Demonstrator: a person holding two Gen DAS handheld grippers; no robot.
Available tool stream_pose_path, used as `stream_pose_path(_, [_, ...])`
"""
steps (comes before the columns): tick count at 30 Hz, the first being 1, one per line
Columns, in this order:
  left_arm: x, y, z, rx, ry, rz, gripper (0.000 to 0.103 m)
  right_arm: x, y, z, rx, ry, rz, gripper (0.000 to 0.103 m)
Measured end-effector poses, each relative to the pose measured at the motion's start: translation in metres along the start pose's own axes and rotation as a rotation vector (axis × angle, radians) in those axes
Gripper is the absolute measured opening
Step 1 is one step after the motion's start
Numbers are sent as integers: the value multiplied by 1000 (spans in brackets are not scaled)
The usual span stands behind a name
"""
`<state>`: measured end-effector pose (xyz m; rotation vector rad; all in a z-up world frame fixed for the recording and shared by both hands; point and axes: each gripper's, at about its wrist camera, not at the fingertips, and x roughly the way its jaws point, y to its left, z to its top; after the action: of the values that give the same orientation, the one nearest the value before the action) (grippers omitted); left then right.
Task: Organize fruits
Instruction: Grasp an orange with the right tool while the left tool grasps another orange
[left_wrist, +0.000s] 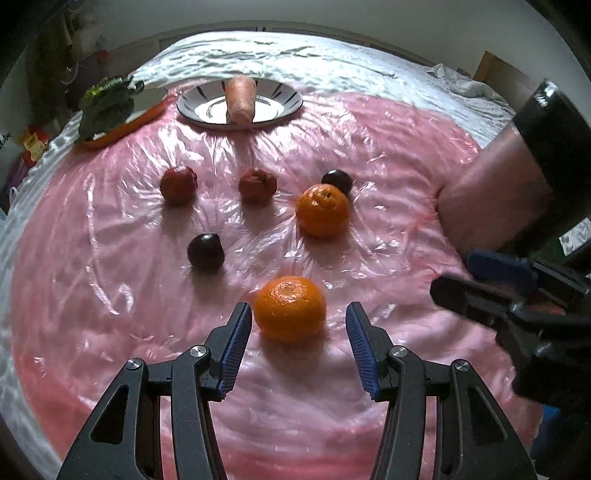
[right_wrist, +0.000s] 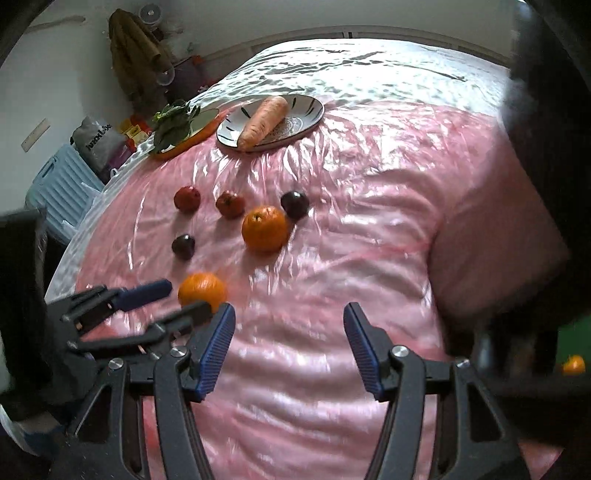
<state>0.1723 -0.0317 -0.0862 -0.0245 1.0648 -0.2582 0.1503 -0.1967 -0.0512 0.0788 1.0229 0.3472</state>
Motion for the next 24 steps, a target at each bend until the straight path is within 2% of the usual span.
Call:
stream_pose_path(12, [23, 11, 3, -24, 29, -17, 47, 62, 7, 47, 26, 27, 58, 103])
stream_pose_path(24, [26, 10, 3, -19, 30, -28, 41, 96, 19, 62, -20, 81, 68, 103])
